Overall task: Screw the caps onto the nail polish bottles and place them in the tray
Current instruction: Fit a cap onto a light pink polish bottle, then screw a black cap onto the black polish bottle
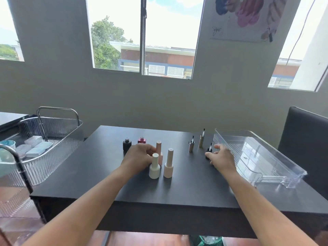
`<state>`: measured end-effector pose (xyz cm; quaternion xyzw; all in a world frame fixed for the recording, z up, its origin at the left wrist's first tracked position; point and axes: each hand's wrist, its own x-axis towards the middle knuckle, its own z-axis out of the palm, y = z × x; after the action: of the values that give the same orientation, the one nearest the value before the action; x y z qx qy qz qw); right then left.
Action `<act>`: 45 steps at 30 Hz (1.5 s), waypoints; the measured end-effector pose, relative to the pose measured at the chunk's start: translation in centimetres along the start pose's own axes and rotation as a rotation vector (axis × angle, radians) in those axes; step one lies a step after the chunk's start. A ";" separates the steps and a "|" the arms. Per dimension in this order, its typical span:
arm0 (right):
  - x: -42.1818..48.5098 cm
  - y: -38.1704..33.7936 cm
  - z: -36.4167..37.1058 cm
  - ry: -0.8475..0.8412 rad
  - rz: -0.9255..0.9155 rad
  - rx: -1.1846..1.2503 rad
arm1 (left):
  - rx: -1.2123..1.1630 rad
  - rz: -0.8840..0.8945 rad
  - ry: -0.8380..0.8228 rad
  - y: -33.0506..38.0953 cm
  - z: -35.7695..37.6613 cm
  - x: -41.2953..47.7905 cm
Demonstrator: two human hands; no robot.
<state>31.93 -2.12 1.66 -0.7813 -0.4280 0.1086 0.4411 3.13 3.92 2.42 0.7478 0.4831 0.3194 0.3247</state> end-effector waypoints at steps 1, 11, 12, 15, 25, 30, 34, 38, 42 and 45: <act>0.1 0.0 0.1 0.001 0.005 -0.005 | 0.012 0.008 0.003 0.1 0.1 0.1; 0.2 -0.3 0.3 -0.003 -0.012 -0.052 | 0.007 0.044 0.023 -0.4 0.5 -0.1; 0.0 -0.3 0.3 -0.008 -0.021 -0.051 | -0.006 0.051 0.021 -0.6 0.4 -0.2; -0.7 -0.6 0.5 -0.032 -0.038 -0.014 | -0.046 0.061 0.027 -1.2 0.3 -0.3; -4.2 -2.6 1.6 -0.109 -0.132 0.169 | -0.046 0.053 0.356 -3.1 -3.7 -0.8; -5.4 -3.5 2.6 -0.139 -0.174 0.226 | 0.067 0.024 0.474 -5.1 -5.7 0.9; -5.9 -3.7 3.2 -0.146 -0.192 0.245 | 0.147 -0.074 0.376 -7.2 -5.6 2.8; -6.1 -3.6 3.6 -0.150 -0.196 0.242 | 0.206 -0.134 0.290 -8.5 -5.1 4.3; -5.9 -3.5 3.8 -0.153 -0.195 0.251 | 0.226 -0.135 0.283 -8.6 -4.5 5.1; -5.9 -3.4 3.8 -0.159 -0.194 0.255 | 0.175 -0.153 0.303 -8.7 -4.2 5.3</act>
<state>24.33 -3.53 0.88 -0.6631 -0.5177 0.1801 0.5098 -2.91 12.37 -1.20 0.6776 0.6077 0.3596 0.2055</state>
